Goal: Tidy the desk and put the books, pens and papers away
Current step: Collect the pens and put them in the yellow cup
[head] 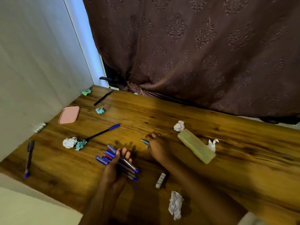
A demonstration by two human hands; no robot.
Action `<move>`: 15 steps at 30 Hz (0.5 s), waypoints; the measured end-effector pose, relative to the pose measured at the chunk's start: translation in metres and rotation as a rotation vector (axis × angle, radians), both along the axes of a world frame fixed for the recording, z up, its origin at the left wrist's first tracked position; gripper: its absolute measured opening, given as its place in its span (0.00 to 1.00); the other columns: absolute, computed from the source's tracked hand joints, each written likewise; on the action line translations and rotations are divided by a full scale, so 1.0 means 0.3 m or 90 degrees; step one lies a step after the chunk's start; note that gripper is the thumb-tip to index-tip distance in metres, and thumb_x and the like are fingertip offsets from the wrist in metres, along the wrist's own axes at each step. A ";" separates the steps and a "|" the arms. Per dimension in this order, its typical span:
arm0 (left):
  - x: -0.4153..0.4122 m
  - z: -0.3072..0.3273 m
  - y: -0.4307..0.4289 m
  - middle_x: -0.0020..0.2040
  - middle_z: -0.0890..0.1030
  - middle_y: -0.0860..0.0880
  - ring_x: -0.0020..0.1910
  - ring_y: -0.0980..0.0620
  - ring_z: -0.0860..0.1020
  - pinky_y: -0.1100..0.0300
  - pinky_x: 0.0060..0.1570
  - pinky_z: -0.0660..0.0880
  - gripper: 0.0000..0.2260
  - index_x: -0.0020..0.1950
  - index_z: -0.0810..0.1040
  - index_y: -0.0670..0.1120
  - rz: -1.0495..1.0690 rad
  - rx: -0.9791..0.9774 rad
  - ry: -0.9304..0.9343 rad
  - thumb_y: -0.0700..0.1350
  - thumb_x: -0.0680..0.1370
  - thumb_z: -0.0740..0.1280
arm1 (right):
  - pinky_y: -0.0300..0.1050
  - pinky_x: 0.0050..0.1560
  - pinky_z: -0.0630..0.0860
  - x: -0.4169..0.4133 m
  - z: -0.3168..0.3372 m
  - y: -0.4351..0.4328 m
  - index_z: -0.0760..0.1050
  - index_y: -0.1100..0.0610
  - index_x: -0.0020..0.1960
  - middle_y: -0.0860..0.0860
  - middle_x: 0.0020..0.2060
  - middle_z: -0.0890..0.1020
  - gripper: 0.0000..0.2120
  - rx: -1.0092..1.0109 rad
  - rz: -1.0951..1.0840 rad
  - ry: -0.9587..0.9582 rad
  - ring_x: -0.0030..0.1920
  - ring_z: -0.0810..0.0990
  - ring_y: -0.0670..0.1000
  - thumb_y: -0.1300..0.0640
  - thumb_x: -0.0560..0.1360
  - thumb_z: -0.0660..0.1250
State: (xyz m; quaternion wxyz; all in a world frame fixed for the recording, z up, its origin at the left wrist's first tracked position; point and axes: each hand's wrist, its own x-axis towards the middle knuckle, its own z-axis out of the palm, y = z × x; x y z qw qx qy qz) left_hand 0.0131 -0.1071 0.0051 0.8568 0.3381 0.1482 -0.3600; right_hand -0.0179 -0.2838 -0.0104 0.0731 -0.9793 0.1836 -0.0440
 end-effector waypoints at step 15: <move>0.117 0.036 0.106 0.55 0.82 0.45 0.51 0.48 0.82 0.53 0.46 0.81 0.35 0.61 0.76 0.43 0.024 -0.093 -0.014 0.57 0.58 0.79 | 0.33 0.40 0.74 -0.025 0.204 0.310 0.73 0.48 0.38 0.43 0.37 0.80 0.09 0.482 0.047 -0.402 0.40 0.78 0.38 0.54 0.68 0.74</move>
